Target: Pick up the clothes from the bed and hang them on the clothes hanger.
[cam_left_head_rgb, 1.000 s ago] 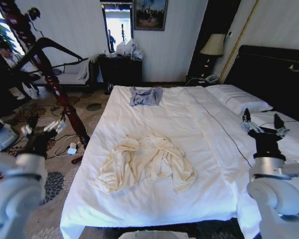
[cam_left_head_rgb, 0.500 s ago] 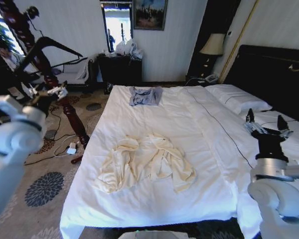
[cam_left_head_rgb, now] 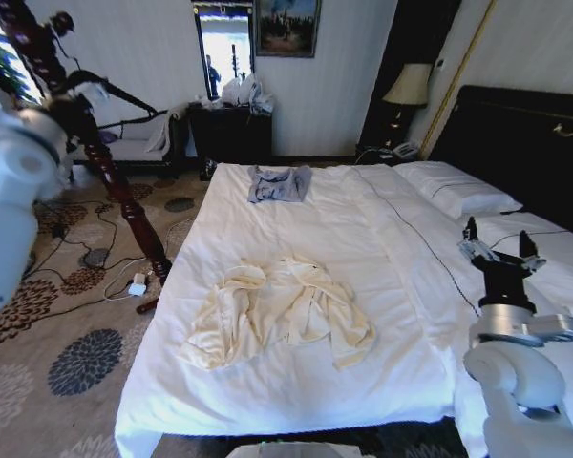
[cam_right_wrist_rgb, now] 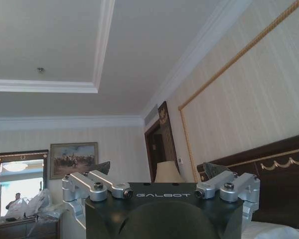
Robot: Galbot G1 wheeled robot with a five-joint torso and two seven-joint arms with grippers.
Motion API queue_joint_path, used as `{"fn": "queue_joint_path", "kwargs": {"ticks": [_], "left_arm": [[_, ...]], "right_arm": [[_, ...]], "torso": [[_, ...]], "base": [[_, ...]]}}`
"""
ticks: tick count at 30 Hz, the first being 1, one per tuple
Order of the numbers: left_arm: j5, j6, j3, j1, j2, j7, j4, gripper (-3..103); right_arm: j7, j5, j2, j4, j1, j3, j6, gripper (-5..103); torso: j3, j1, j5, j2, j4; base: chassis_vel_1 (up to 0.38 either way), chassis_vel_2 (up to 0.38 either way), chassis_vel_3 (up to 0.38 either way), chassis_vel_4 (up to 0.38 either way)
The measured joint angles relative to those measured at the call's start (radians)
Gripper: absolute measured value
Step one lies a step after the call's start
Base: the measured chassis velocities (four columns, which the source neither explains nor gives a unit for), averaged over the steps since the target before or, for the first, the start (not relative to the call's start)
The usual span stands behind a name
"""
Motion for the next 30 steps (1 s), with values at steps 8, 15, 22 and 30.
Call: {"fn": "queue_joint_path", "kwargs": {"ticks": [8, 15, 22, 30], "left_arm": [[0.019, 0.157, 0.06, -0.143, 0.017, 0.054, 0.149, 100], [-0.006, 0.199, 0.118, -0.214, -0.007, 0.105, 0.301, 100], [-0.016, 0.254, 0.123, -0.247, -0.046, 0.09, 0.366, 100], [-0.049, 0.274, 0.123, -0.247, -0.055, 0.051, 0.363, 100]], "right_arm": [[0.017, 0.003, 0.007, 0.004, -0.008, -0.002, -0.007, 100], [0.026, 0.012, 0.004, 0.014, -0.013, 0.006, -0.017, 100], [0.029, 0.008, 0.006, 0.01, -0.029, 0.017, -0.012, 100], [0.031, 0.002, 0.008, 0.001, -0.031, 0.02, -0.005, 100]], "torso": [[0.0, 0.0, -0.0009, 0.0, 0.0008], [0.0, 0.0, -0.0011, 0.0, 0.0008], [0.0, 0.0, -0.0006, 0.0, 0.0003], [0.0, 0.0, -0.0005, 0.0, 0.0005]], "base": [[0.0, 0.0, 0.0, 0.0], [0.0, 0.0, 0.0, 0.0], [0.0, 0.0, 0.0, 0.0], [0.0, 0.0, 0.0, 0.0]]}}
